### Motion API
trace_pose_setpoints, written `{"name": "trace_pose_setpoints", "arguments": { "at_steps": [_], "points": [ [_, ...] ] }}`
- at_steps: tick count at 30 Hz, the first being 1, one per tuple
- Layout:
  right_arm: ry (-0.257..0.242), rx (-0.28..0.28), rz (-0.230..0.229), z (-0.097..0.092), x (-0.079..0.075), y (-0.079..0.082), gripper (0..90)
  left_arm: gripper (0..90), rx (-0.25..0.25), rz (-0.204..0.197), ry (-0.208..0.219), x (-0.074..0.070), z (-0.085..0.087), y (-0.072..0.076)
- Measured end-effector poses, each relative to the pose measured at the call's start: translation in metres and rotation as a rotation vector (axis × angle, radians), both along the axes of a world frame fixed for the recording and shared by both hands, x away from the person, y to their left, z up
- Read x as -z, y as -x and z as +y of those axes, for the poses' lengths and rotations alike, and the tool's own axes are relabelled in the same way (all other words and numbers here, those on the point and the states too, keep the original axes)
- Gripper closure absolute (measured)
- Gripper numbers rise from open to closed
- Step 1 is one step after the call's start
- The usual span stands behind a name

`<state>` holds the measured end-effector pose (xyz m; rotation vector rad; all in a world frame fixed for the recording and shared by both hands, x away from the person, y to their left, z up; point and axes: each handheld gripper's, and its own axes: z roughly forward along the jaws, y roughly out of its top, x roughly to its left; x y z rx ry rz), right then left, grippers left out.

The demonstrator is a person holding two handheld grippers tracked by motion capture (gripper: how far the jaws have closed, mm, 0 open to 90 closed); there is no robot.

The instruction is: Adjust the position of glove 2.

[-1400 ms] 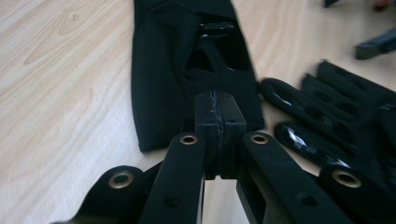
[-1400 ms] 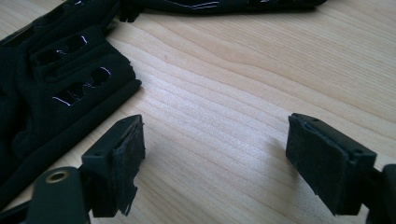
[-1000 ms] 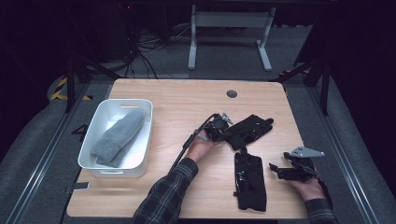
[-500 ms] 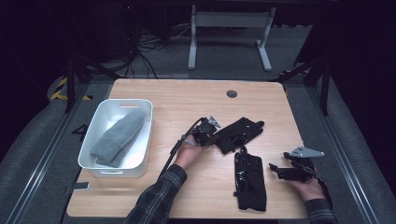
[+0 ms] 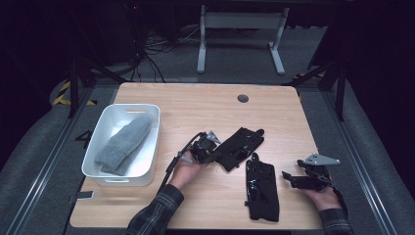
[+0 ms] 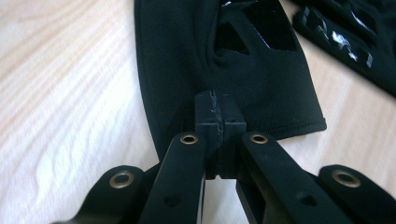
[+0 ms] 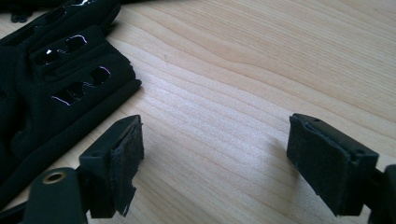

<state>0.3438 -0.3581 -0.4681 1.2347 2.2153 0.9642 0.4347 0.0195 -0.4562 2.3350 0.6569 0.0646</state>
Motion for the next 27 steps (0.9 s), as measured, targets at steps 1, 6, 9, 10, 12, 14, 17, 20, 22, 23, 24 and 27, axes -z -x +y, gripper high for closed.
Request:
{"name": "trace_pose_setpoints", "arguments": {
  "at_steps": [1, 6, 9, 10, 12, 14, 17, 20, 22, 23, 24, 27],
  "points": [
    [0.000, 0.000, 0.000, 0.000, 0.000, 0.000, 19.3, 90.0, 0.004, 0.002, -0.007, 0.000, 0.002, 0.003],
    [0.000, 0.001, 0.000, 0.000, 0.000, 0.000, 19.2, 90.0, 0.008, 0.017, -0.012, -0.001, 0.012, 0.016],
    [0.000, 0.001, 0.000, 0.000, 0.000, 0.000, 19.2, 90.0, 0.022, 0.023, -0.025, -0.002, 0.017, 0.024],
    [0.000, 0.001, 0.000, 0.000, 0.000, 0.000, 19.2, 90.0, 0.021, 0.023, -0.031, -0.002, 0.019, 0.028],
    [0.000, 0.001, 0.000, 0.000, 0.000, 0.000, 19.1, 90.0, 0.031, 0.025, -0.042, -0.003, 0.022, 0.034],
    [0.000, 0.000, 0.000, 0.000, 0.000, 0.000, 19.1, 90.0, 0.043, 0.027, -0.048, -0.003, 0.025, 0.042],
    [0.000, 0.000, 0.001, 0.000, 0.000, 0.000, 19.1, 90.0, 0.051, 0.030, -0.056, -0.003, 0.029, 0.053],
    [0.000, 0.000, 0.001, 0.000, 0.000, 0.000, 19.0, 90.0, 0.063, 0.030, -0.060, -0.003, 0.033, 0.064],
    [0.000, 0.000, 0.001, 0.000, 0.000, 0.000, 19.0, 90.0, 0.073, 0.043, -0.060, -0.003, 0.035, 0.070],
    [-0.001, 0.001, 0.001, 0.000, 0.000, 0.000, 19.0, 90.0, 0.072, 0.048, -0.055, -0.003, 0.036, 0.074],
    [0.000, 0.001, 0.001, 0.000, 0.000, 0.000, 19.0, 90.0, 0.077, 0.050, -0.054, -0.003, 0.037, 0.077],
    [0.000, 0.001, 0.001, 0.000, 0.000, 0.000, 18.9, 90.0, 0.099, 0.065, -0.044, -0.002, 0.039, 0.089]
  ]
}}
